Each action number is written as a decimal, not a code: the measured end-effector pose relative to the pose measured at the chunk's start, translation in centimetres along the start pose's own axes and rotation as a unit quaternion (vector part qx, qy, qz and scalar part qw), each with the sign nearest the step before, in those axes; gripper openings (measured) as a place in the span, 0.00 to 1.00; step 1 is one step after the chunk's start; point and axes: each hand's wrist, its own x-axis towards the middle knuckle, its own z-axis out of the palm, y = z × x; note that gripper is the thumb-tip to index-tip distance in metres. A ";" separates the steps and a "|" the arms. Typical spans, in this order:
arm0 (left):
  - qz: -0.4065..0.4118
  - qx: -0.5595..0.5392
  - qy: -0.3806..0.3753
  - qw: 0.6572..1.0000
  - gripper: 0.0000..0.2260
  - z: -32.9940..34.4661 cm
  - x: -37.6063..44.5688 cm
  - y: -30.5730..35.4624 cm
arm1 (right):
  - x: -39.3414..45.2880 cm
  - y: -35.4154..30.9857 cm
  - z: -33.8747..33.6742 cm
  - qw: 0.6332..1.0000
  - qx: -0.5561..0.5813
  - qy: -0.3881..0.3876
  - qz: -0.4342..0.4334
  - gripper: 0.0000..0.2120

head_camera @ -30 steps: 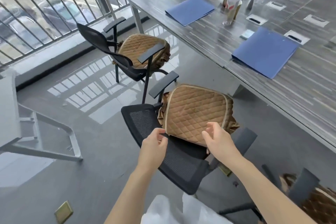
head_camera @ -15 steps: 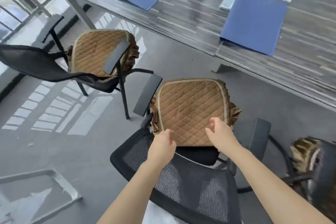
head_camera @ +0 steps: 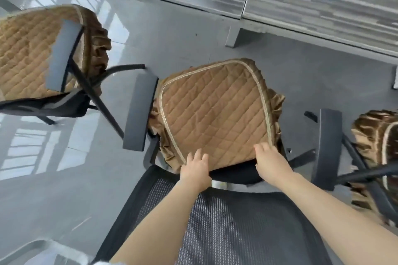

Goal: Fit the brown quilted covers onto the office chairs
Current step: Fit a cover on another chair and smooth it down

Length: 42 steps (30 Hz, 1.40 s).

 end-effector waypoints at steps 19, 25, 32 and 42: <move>-0.004 0.262 0.107 0.959 0.51 8.8 12.9 -1.5 | 12.4 7.5 9.1 0.966 -0.249 0.049 -0.050 0.55; 0.027 0.212 0.050 0.976 0.56 6.8 13.1 -1.6 | 12.3 7.3 8.0 0.975 -0.212 0.062 -0.028 0.47; 0.052 0.241 0.016 0.969 0.55 4.9 11.9 -3.5 | 8.9 5.7 8.0 0.992 -0.127 0.016 -0.006 0.36; 0.154 0.215 0.025 0.964 0.28 2.5 12.4 -6.5 | 5.8 6.3 10.1 0.996 -0.004 -0.085 -0.005 0.19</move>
